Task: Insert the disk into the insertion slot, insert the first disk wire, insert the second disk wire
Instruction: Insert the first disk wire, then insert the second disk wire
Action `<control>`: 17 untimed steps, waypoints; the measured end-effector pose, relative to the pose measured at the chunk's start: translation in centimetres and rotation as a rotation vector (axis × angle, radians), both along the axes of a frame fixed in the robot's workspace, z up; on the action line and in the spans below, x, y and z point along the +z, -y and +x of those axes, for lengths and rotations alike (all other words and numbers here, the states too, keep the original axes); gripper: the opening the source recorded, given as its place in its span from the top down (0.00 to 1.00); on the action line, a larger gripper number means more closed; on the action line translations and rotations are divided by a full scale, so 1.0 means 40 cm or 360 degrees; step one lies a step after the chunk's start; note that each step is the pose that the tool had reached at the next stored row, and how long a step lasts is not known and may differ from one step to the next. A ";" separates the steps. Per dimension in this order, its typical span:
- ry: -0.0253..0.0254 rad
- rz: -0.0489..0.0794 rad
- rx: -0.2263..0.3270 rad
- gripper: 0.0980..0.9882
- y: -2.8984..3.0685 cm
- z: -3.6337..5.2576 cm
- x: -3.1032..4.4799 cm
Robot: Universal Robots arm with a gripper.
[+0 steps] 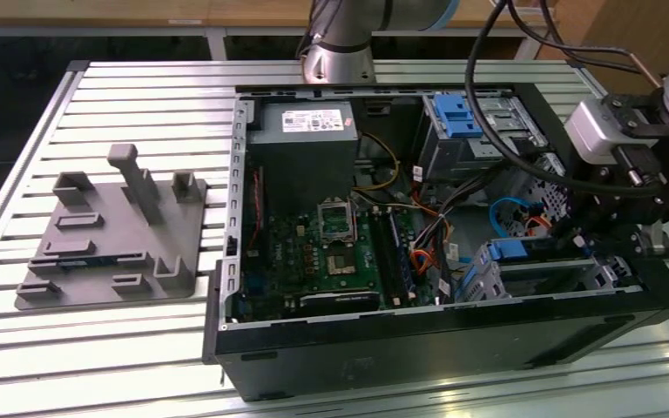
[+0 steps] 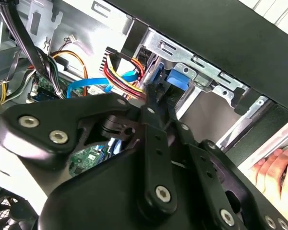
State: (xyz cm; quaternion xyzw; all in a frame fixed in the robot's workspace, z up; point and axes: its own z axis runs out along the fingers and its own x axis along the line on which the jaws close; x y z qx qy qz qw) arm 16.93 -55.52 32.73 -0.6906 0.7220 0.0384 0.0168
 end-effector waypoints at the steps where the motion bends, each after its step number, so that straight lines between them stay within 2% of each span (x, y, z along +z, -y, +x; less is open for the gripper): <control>1: -0.00001 0.0000 0.0000 0.85 0.000 0.000 0.002; 2: 0.00001 -0.0001 0.0000 0.85 0.000 0.000 0.005; 3: 0.00001 -0.0001 0.0000 0.78 0.000 0.000 0.010; 4: 0.00001 0.0000 0.0000 0.78 0.000 0.000 0.015; 5: 0.00002 -0.0001 0.0000 0.71 -0.001 0.000 0.022; 11: 0.00001 -0.0001 0.0000 0.71 -0.006 0.000 0.069; 17: 0.00001 -0.0001 0.0000 0.71 -0.006 0.000 0.075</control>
